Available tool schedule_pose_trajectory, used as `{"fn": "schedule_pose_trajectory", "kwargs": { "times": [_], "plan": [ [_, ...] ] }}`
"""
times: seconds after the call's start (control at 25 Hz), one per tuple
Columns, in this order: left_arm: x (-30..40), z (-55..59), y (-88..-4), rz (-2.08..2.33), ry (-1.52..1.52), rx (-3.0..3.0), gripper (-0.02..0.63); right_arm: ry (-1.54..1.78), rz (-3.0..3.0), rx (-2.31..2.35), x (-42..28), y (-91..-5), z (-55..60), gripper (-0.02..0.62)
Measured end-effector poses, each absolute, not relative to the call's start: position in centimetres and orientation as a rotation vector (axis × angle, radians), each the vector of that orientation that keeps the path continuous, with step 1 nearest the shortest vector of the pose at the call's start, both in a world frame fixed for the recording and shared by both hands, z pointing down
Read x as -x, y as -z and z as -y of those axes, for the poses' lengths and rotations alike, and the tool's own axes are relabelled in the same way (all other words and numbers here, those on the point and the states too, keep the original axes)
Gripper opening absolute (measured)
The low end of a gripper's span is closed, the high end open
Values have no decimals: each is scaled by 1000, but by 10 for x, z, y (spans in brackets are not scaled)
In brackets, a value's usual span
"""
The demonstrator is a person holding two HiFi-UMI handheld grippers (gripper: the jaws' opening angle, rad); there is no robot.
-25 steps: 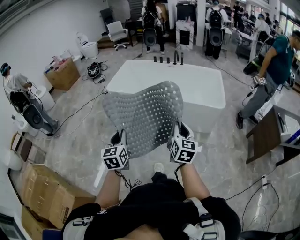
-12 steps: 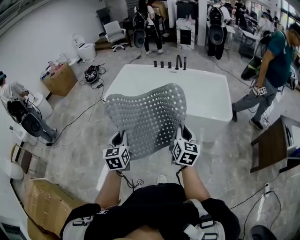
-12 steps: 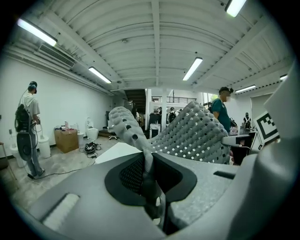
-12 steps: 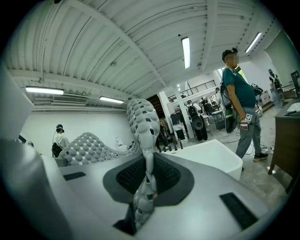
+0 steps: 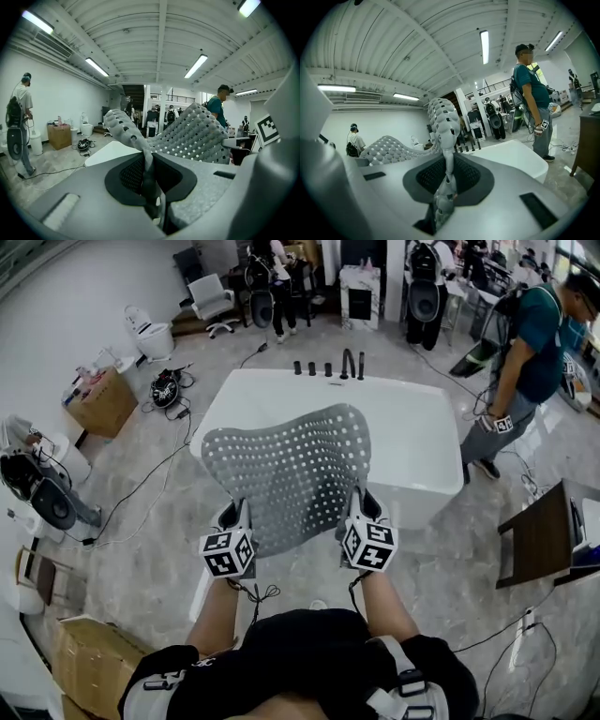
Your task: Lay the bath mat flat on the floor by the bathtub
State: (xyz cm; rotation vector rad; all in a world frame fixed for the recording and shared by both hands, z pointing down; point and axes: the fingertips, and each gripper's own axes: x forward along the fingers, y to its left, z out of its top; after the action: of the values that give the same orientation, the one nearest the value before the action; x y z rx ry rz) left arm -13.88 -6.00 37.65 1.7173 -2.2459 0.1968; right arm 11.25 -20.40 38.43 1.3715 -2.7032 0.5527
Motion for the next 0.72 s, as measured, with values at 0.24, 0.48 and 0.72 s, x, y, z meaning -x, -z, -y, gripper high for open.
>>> {"fn": "schedule_pose_trajectory", "kwargs": {
  "times": [0.24,0.48,0.72],
  "plan": [
    [145,92,-382,2213,-231,-1749,43,-578,2667,-1393,-106,-392,230,34],
    [153,117,-386,2154,-251,-1810,43,-600,2623,-1459,-103,-397,239,34],
    [174,133,-391,2096,-255,-1886,43,-610,2569,-1548,-92,-403,234,34]
  ]
}}
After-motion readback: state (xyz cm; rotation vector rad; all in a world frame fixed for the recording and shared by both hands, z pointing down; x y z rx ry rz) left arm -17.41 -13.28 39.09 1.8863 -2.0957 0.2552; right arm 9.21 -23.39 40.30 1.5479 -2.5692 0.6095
